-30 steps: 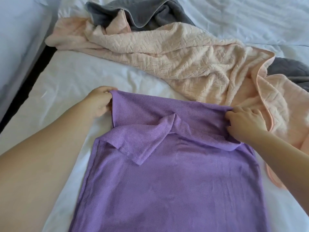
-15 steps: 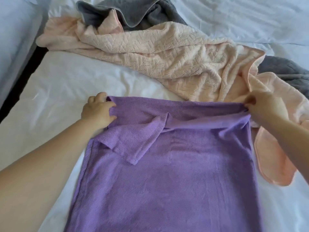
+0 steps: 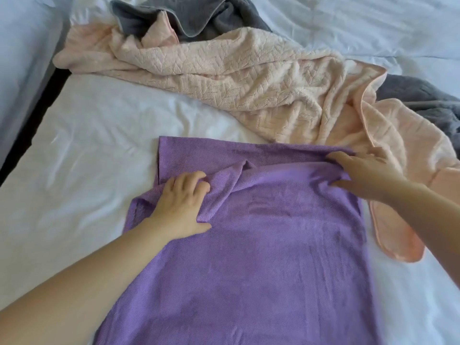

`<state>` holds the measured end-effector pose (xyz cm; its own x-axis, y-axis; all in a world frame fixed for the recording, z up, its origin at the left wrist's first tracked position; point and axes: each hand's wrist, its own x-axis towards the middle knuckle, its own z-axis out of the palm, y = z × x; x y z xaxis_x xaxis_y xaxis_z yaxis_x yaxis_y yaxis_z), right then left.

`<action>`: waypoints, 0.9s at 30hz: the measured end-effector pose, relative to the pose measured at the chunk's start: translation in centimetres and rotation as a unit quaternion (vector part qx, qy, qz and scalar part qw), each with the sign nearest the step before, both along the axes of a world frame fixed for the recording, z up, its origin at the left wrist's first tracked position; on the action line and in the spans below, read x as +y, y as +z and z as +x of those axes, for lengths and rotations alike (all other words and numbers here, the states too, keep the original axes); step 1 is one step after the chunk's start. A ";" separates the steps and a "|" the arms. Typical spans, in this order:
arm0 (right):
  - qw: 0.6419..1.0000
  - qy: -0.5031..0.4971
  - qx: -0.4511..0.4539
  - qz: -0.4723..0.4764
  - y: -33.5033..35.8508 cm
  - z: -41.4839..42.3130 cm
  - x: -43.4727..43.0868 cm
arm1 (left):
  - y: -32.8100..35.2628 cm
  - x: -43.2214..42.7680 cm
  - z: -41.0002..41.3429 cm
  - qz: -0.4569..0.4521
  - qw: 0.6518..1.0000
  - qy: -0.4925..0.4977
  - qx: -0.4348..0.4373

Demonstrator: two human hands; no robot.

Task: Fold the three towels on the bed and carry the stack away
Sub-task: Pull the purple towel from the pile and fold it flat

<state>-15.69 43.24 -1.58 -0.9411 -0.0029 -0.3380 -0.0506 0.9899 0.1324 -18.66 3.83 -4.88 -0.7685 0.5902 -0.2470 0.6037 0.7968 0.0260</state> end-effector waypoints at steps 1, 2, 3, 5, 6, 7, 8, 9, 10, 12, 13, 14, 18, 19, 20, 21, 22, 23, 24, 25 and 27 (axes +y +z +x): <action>0.999 0.013 -0.004 0.051 0.2 -0.1 0.6 | 0.0 -0.1 -0.2 0.017 1.000 -0.007 0.014; 0.994 0.028 -0.011 0.100 0.5 -0.2 1.2 | 0.0 -0.4 -0.6 0.046 0.999 -0.008 0.019; 0.991 0.035 -0.017 0.132 0.8 -0.3 1.8 | 0.4 -0.6 -1.2 0.074 0.997 0.011 0.007; 0.986 0.033 -0.019 0.162 1.3 -0.5 2.7 | 1.1 -1.4 -3.3 0.132 0.982 0.131 -0.032; 0.985 0.029 -0.016 0.172 1.5 -0.8 3.0 | 1.4 -1.8 -4.8 0.163 0.964 0.209 -0.040; 0.984 0.024 -0.011 0.177 1.7 -1.1 3.3 | 1.6 -2.2 -6.4 0.191 0.942 0.275 -0.037; 0.984 0.014 -0.005 0.178 1.9 -1.6 3.6 | 1.9 -2.6 -8.0 0.216 0.922 0.321 -0.026; 0.985 0.001 -0.005 0.175 2.0 -2.0 3.8 | 2.1 -2.8 -9.6 0.239 0.906 0.349 -0.019; 0.986 -0.015 -0.007 0.167 2.0 -2.4 4.0 | 2.2 -2.8 -10.7 0.259 0.892 0.369 -0.020; 0.990 -0.046 -0.013 0.130 1.7 -3.1 4.4 | 1.8 -2.7 -12.1 0.270 0.879 0.390 -0.054; 0.992 -0.068 -0.021 0.100 1.6 -3.3 4.6 | 1.2 -2.6 -12.4 0.254 0.884 0.385 -0.075; 0.993 -0.091 -0.029 0.064 1.3 -3.5 4.9 | 0.6 -2.6 -12.5 0.229 0.893 0.376 -0.093; 0.990 -0.132 -0.009 -0.040 0.8 -3.9 6.7 | -0.7 -2.8 -12.7 0.273 0.858 0.408 -0.151; 0.989 -0.136 0.003 -0.055 0.8 -4.0 7.0 | -0.7 -2.8 -12.9 0.313 0.827 0.421 -0.201; 0.988 -0.136 0.014 -0.070 0.8 -4.2 7.4 | -0.4 -2.9 -13.1 0.355 0.785 0.432 -0.266; 0.987 -0.133 0.023 -0.084 0.8 -4.3 7.6 | -0.2 -2.9 -13.4 0.385 0.744 0.442 -0.322; 0.986 -0.131 0.027 -0.096 0.8 -4.4 7.8 | 0.1 -3.0 -13.7 0.385 0.727 0.445 -0.354; 0.986 -0.130 0.026 -0.103 0.9 -4.5 7.8 | 0.4 -3.2 -14.1 0.353 0.743 0.441 -0.359; 0.987 -0.124 0.022 -0.102 0.9 -4.5 8.0 | 0.7 -3.4 -14.5 0.294 0.786 0.426 -0.339; 0.989 -0.113 0.014 -0.094 1.0 -4.4 8.0 | 1.0 -3.5 -14.9 0.221 0.835 0.405 -0.301; 0.995 -0.085 0.006 -0.060 1.2 -4.4 8.2 | 1.4 -3.7 -15.5 0.141 0.891 0.373 -0.219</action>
